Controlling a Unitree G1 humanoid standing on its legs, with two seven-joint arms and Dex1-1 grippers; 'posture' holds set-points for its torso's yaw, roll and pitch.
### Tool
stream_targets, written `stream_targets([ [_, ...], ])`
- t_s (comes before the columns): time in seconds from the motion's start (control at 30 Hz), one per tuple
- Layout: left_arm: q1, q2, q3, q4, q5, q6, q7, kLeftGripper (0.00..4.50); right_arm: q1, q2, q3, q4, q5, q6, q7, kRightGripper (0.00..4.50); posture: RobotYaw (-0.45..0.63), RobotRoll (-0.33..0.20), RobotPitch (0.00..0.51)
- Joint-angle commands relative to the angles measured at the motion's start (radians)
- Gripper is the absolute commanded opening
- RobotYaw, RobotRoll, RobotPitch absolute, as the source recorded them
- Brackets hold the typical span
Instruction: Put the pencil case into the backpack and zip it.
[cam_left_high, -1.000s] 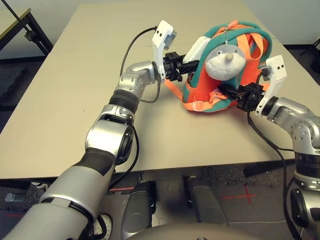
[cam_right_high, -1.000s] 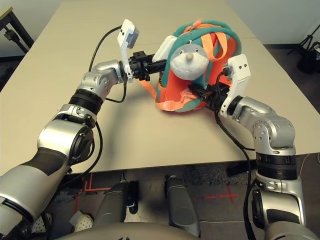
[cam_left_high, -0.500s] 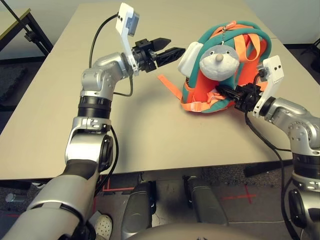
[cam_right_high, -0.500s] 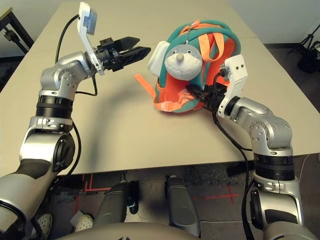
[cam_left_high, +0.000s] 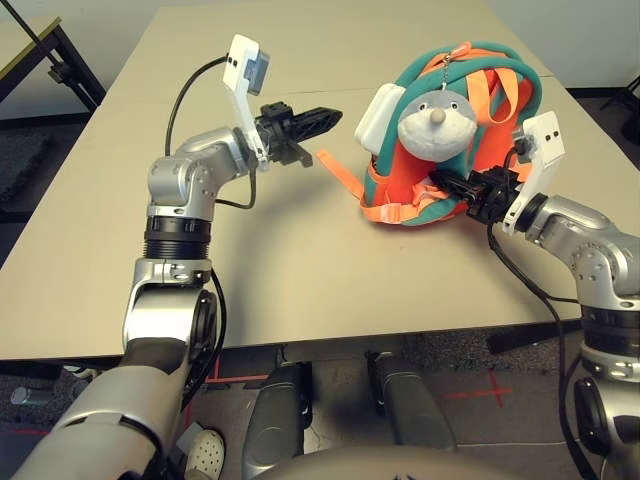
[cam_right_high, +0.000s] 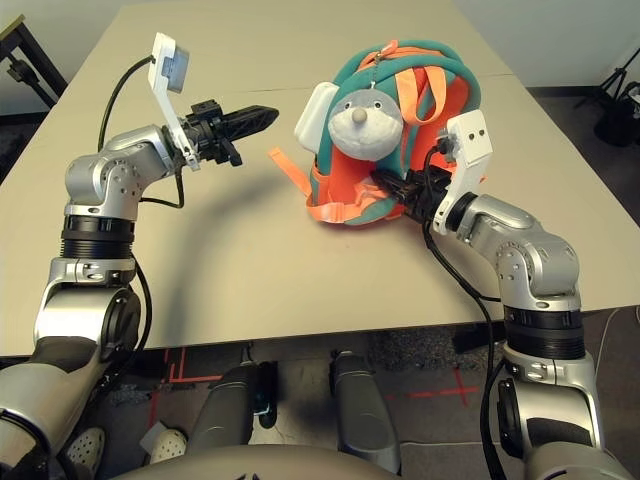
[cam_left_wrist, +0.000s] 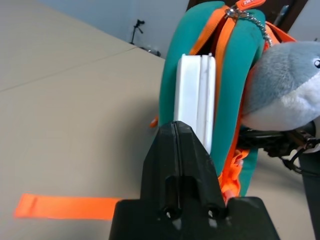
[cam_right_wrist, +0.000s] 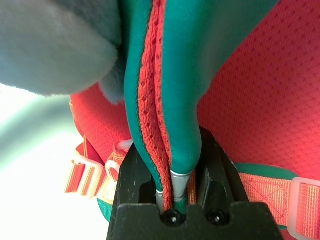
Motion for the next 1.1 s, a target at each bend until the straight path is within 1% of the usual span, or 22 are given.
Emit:
stream_targets([
  [0.03,-0.041,-0.053,-0.039,0.091,0.029,-0.057,0.004,0.0,0.008,0.001,0.023,0.023,-0.016,0.008,0.005,0.83,-0.15,0.0,0.157],
  [0.17,-0.106,-0.124,-0.056,0.24,0.055,-0.138,0.0,0.0,0.004,-0.001,0.022,0.027,-0.018,0.004,0.004,0.83,-0.16,0.0,0.152],
  [0.27,-0.156,-0.167,-0.08,0.398,0.115,-0.233,0.007,0.0,0.004,-0.001,0.021,0.026,-0.018,0.003,0.002,0.83,-0.17,0.0,0.149],
  [0.37,-0.185,-0.193,-0.095,0.49,0.153,-0.292,-0.006,0.0,0.004,0.002,0.019,0.022,-0.02,0.003,-0.002,0.83,-0.18,0.0,0.148],
  [0.47,-0.189,-0.199,-0.102,0.506,0.165,-0.304,-0.033,0.0,0.007,0.005,0.017,0.019,-0.02,0.001,-0.007,0.83,-0.18,0.0,0.147],
  [0.6,-0.168,-0.173,-0.088,0.444,0.156,-0.278,-0.055,0.0,0.013,0.008,0.016,0.012,-0.018,0.001,-0.012,0.83,-0.18,0.0,0.149],
  [0.7,-0.155,-0.141,-0.053,0.348,0.112,-0.212,-0.069,0.65,0.017,0.01,0.017,0.01,-0.019,-0.001,-0.013,0.83,-0.18,0.0,0.15],
  [0.83,-0.131,-0.087,-0.022,0.167,0.037,-0.079,-0.087,2.18,0.015,0.013,0.021,0.018,-0.022,-0.004,-0.01,0.83,-0.17,0.0,0.15],
  [0.87,-0.125,-0.079,-0.022,0.129,0.024,-0.055,-0.089,2.51,0.014,0.013,0.022,0.02,-0.023,-0.004,-0.009,0.83,-0.17,0.0,0.15],
  [0.9,-0.119,-0.07,-0.021,0.093,0.01,-0.03,-0.09,2.96,0.013,0.014,0.023,0.022,-0.023,-0.005,-0.008,0.83,-0.17,0.0,0.15],
  [0.97,-0.114,-0.049,-0.014,0.019,-0.027,0.023,-0.094,3.69,0.01,0.014,0.026,0.028,-0.026,-0.008,-0.005,0.83,-0.16,0.0,0.148],
  [1.0,-0.111,-0.036,-0.013,-0.02,-0.045,0.046,-0.099,4.13,0.009,0.015,0.027,0.03,-0.027,-0.009,-0.004,0.83,-0.16,0.0,0.148],
  [1.03,-0.108,-0.025,-0.015,-0.049,-0.058,0.064,-0.103,4.46,0.008,0.015,0.028,0.033,-0.028,-0.01,-0.003,0.83,-0.16,0.0,0.146],
  [1.1,-0.101,0.014,-0.032,-0.129,-0.085,0.109,-0.135,4.5,0.007,0.015,0.03,0.036,-0.029,-0.012,-0.002,0.83,-0.16,0.0,0.146],
])
